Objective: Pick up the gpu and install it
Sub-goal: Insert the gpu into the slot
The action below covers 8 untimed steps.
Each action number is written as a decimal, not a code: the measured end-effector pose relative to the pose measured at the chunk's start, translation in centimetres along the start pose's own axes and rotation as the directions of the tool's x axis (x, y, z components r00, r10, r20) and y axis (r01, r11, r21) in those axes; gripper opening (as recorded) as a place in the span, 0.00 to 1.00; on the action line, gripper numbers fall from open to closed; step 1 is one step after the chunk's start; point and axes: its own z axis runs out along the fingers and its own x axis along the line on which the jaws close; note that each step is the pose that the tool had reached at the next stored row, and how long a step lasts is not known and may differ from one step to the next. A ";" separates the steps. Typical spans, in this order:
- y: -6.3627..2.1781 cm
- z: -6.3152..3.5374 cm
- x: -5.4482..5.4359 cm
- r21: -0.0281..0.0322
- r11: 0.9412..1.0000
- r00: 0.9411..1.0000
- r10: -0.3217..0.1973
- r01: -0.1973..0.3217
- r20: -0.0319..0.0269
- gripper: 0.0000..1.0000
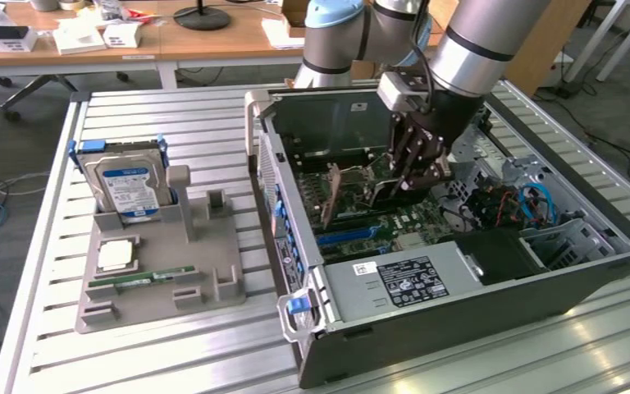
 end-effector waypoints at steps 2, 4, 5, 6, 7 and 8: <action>0.00 0.08 0.0 0.000 1.000 1.000 0.000 0.000 0.000 0.26; 0.01 0.10 0.0 0.000 1.000 1.000 0.000 0.000 0.000 0.26; 0.06 0.14 0.0 0.000 1.000 1.000 0.000 0.000 0.000 0.26; 0.12 0.18 0.0 0.000 1.000 1.000 0.000 0.000 0.000 0.26; 0.20 0.22 0.0 0.000 1.000 1.000 0.000 0.000 0.000 0.26; 0.28 0.26 0.0 0.000 1.000 1.000 0.000 0.000 0.000 0.26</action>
